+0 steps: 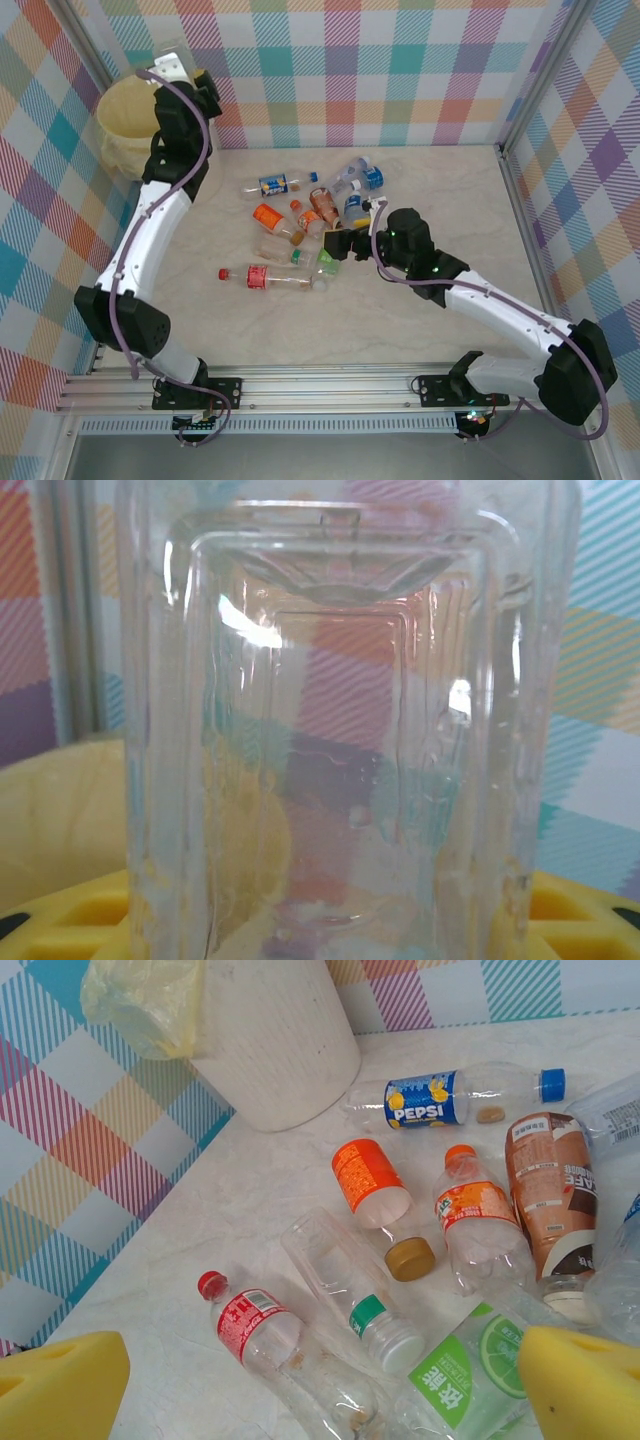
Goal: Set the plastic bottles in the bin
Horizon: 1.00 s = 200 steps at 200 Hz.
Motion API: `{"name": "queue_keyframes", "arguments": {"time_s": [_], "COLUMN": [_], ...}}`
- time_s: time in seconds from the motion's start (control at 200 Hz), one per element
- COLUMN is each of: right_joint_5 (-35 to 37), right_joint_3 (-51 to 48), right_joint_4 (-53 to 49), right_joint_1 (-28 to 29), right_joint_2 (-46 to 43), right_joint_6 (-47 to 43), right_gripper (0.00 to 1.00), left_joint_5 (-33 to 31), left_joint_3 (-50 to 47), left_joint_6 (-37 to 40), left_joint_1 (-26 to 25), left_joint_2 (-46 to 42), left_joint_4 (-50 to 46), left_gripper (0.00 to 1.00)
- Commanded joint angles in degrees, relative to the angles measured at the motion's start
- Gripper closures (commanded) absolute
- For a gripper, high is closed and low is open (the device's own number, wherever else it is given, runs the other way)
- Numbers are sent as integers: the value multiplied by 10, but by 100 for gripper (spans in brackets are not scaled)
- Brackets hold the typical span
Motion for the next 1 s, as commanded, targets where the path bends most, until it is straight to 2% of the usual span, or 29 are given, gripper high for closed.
{"name": "queue_keyframes", "arguments": {"time_s": [0.0,0.1,0.215,0.435,0.595,0.995], "right_joint_5": [11,15,22,34,40,55], "right_joint_3": [-5,-6,-7,-8,-1,17], "right_joint_4": [-12,-21,-34,-47,-57,-72], "right_joint_1": [4,4,4,4,4,4], "right_joint_2": [-17,-24,-31,-38,-34,-27], "right_joint_6": [7,6,4,5,6,-21], "right_gripper": [0,0,0,0,0,0], "left_joint_5": [-34,-36,-17,7,11,-20], "left_joint_3": [33,41,0,110,212,282], "left_joint_6": [28,22,47,39,32,49], "left_joint_1": [38,69,98,147,167,198], "left_joint_2": [32,59,69,156,224,282], "left_joint_4": [12,12,83,-11,-116,-180], "left_gripper": [48,48,47,47,47,45]}}
